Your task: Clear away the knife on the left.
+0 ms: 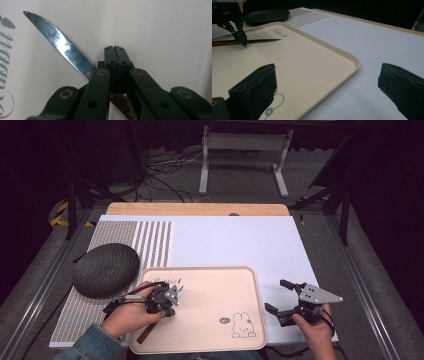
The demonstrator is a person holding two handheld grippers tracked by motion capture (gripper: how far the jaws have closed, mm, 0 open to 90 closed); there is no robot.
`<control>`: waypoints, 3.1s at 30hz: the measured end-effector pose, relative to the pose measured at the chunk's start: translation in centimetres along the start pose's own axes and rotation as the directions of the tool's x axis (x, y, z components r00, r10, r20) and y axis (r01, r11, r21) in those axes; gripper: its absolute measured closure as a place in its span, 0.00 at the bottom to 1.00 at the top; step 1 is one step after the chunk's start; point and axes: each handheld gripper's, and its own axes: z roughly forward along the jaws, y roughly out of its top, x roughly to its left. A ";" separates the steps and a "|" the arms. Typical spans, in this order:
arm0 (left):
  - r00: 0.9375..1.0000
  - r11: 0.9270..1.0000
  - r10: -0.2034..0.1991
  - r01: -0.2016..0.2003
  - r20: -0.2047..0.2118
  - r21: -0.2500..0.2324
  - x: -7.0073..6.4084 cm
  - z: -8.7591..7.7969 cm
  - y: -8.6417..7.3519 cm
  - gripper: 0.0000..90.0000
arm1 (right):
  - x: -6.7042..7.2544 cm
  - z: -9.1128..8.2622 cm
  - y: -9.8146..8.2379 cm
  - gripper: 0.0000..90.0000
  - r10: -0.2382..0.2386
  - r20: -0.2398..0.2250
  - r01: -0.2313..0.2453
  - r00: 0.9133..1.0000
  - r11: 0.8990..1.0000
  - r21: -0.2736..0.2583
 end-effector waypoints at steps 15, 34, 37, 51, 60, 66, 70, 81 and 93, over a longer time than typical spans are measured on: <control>0.997 0.996 -0.078 0.077 -0.009 -0.034 0.8 -0.3 -1.6 1.00 | 0.1 0.1 0.0 0.03 -0.004 -0.005 0.004 1.000 1.000 0.008; 0.985 0.983 -0.167 0.164 -0.039 -0.078 1.8 -0.7 -3.6 1.00 | 0.1 0.2 -0.1 0.03 -0.010 -0.010 0.010 1.000 1.000 0.016; 0.984 0.983 -0.174 0.170 -0.043 -0.076 1.8 -0.8 -3.8 1.00 | 0.1 0.2 -0.1 0.03 -0.011 -0.011 0.011 1.000 1.000 0.017; 0.976 0.975 -0.211 0.205 -0.055 -0.086 2.1 -1.1 -5.1 0.98 | 0.2 0.3 -0.2 0.03 -0.010 -0.013 0.010 1.000 1.000 0.019; 0.969 0.969 -0.237 0.230 -0.067 -0.094 2.3 -1.2 -5.6 0.97 | 0.2 0.3 -0.2 0.03 -0.012 -0.015 0.012 1.000 1.000 0.022; 0.965 0.965 -0.253 0.246 -0.071 -0.090 2.3 -1.3 -5.9 0.97 | 0.2 0.4 -0.3 0.03 -0.014 -0.016 0.014 1.000 1.000 0.028; 0.965 0.965 -0.254 0.247 -0.071 -0.091 2.3 -1.4 -6.0 0.97 | 0.2 0.4 -0.3 0.03 -0.014 -0.017 0.014 1.000 1.000 0.028; 0.968 0.967 -0.244 0.238 -0.063 -0.090 2.0 -1.7 -6.2 0.95 | 0.1 0.4 -0.3 0.03 -0.014 -0.015 0.014 1.000 0.999 0.031; 0.969 0.969 -0.241 0.236 -0.062 -0.076 1.6 -2.2 -6.6 0.95 | 0.2 0.4 -0.3 0.03 -0.015 -0.017 0.016 1.000 0.999 0.030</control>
